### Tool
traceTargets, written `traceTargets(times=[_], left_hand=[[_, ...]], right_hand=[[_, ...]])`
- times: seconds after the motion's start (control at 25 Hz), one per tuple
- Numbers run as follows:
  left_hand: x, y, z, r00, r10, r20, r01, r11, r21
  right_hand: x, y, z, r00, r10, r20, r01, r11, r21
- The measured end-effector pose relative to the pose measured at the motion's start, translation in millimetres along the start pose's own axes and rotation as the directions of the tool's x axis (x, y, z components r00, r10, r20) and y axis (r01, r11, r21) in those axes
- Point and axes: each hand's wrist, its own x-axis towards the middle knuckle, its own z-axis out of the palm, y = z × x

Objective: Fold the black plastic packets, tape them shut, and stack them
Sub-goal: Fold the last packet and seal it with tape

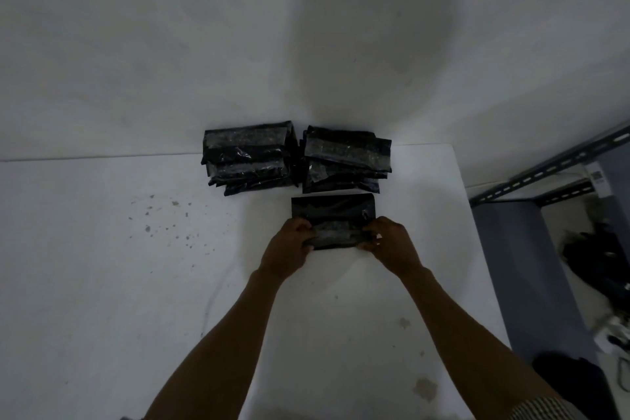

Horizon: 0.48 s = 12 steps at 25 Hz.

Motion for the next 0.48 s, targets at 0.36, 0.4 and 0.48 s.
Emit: traceTargets(times=[0.36, 0.4, 0.48], left_hand=[[-2, -6, 10, 1.000, -0.022, 0.011, 0.021, 0.999, 0.042], [-4, -8, 8, 1.000, -0.019, 0.004, 0.018, 0.999, 0.037], [-6, -6, 5, 1.000, -0.001, -0.009, 0.001, 0.999, 0.045]], right_hand=[[16, -24, 27, 0.992, -0.109, 0.070, 0.114, 0.991, -0.068], [15, -18, 25, 0.992, -0.117, 0.054, 0.120, 0.992, -0.045], [11, -14, 20, 0.995, -0.100, 0.003, 0.100, 0.995, -0.027]])
